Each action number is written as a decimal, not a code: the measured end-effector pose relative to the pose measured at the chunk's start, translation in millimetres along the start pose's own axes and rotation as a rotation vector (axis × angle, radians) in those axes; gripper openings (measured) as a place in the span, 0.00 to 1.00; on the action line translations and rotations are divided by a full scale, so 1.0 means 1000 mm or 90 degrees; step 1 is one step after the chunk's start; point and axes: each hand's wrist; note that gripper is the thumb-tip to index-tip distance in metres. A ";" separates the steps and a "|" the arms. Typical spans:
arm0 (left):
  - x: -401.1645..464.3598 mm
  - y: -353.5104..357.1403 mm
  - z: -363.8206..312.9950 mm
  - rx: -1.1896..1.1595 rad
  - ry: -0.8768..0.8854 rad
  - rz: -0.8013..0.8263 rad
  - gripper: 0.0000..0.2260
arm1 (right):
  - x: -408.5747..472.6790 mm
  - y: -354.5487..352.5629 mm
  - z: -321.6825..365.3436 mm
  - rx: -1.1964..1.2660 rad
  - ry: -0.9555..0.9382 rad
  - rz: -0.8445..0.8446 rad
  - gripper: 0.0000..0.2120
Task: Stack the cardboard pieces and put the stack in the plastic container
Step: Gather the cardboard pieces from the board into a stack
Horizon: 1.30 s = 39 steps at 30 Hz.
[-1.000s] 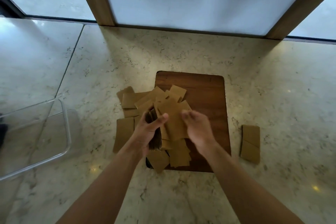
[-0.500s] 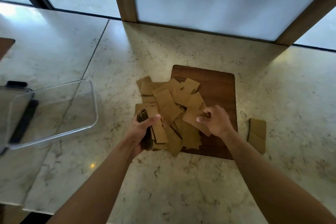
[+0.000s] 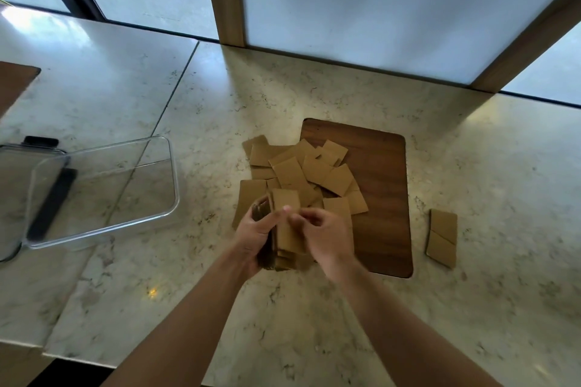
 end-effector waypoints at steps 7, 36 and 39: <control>0.004 -0.059 0.005 -0.073 -0.055 -0.129 0.27 | 0.029 0.010 -0.005 -0.381 -0.142 -0.101 0.18; 0.010 -0.019 -0.018 -0.055 -0.016 -0.037 0.19 | 0.010 0.057 0.016 0.068 0.098 -0.242 0.25; 0.020 -0.027 -0.021 -0.120 -0.025 -0.068 0.21 | 0.008 0.055 0.015 -0.045 0.088 -0.120 0.24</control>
Point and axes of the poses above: each hand's wrist, its own x-axis towards the middle knuckle, its own y-axis out of the palm, z = x × y, and after that the axes turned 7 degrees about x, right-handed
